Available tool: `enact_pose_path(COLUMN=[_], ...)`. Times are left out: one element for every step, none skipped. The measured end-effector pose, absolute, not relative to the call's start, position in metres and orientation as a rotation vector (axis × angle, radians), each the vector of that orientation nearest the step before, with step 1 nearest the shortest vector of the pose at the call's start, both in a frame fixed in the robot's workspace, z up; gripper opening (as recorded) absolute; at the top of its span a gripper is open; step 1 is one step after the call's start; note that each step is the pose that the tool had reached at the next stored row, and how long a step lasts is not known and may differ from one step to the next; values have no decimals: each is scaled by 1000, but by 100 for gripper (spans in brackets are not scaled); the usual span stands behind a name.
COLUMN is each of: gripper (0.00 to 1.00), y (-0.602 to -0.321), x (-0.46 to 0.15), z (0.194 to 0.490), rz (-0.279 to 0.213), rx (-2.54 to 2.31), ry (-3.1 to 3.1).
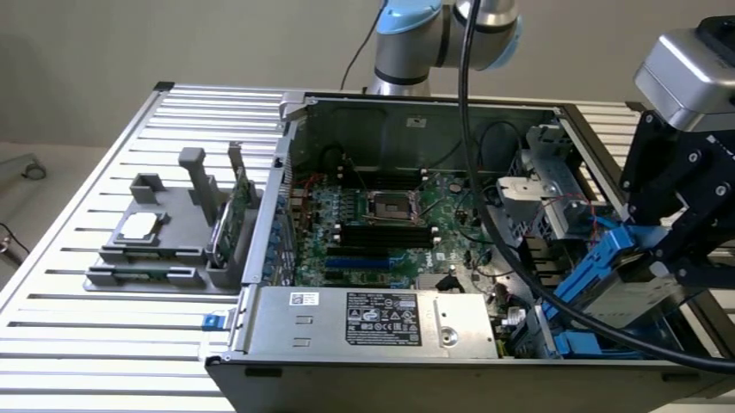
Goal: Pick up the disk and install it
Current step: 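Insert the disk into the insertion slot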
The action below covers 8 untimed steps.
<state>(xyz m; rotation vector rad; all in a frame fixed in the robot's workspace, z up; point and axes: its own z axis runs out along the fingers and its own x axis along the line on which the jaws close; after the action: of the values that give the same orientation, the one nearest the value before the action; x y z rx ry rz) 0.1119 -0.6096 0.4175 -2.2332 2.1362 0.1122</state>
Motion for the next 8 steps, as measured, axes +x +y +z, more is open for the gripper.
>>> enact_pose_path(gripper=[33,33,33,33,33,33,33,33], y=[-610,-610,-610,-610,-610,-610,-610,-610], x=[113,113,113,113,113,113,113,113], z=[418,418,418,418,418,418,418,418], rz=[115,118,122,127,129,130,131,132], rx=[-2233,-2233,-2231,-2230,-2229,-2228,-2228,-2229], ry=[2135,2134,2133,2131,2130,2129,2129,2128])
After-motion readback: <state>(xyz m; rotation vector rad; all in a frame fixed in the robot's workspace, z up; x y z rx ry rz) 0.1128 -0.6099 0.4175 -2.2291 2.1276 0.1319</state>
